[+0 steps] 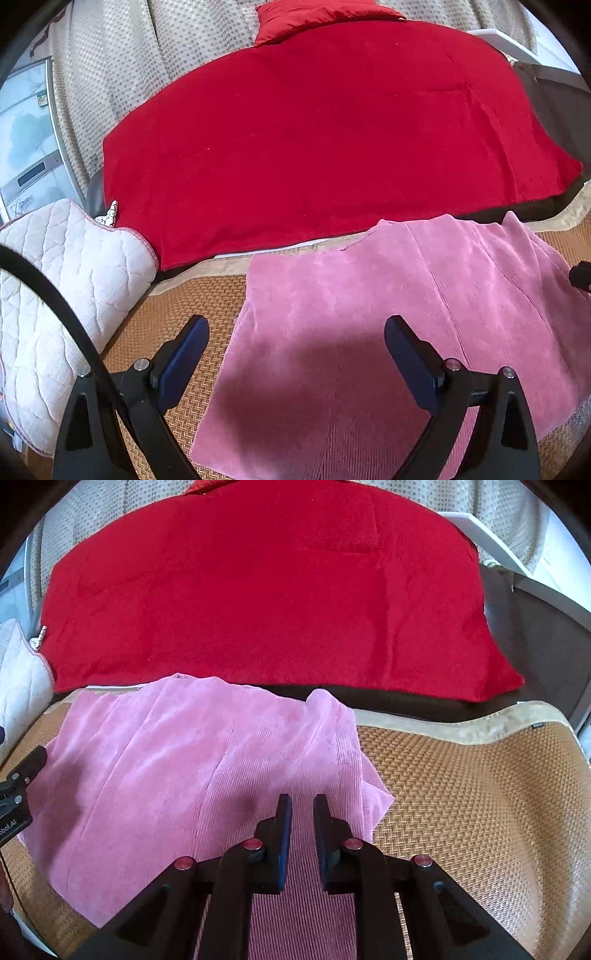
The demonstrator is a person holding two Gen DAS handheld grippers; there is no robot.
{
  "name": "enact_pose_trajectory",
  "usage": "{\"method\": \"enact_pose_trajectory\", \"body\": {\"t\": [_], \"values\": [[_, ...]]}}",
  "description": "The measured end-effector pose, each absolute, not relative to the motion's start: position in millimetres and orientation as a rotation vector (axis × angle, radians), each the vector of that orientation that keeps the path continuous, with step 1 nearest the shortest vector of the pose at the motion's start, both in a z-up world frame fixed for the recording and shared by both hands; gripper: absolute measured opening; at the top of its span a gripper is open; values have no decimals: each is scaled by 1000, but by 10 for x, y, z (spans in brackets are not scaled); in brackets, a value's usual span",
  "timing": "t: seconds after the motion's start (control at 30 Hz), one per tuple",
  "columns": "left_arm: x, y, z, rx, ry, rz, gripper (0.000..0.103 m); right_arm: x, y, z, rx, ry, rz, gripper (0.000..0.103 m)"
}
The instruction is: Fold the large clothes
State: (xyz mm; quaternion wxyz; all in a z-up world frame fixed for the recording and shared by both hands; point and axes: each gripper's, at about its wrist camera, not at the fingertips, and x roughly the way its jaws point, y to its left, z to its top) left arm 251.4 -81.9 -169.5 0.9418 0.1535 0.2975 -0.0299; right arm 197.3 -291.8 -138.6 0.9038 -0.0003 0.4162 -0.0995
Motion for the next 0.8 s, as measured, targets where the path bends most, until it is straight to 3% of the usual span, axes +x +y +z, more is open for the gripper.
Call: {"method": "enact_pose_trajectory", "body": {"t": [0.6,0.8], "values": [[2563,-781,-1736,323,631,-49,96,1989,-2927,-1431,5,885,-202,15],[2763,-737,-2005,360,773,-16,96,2067,-3074,-1657,83,998,-179,15]]}}
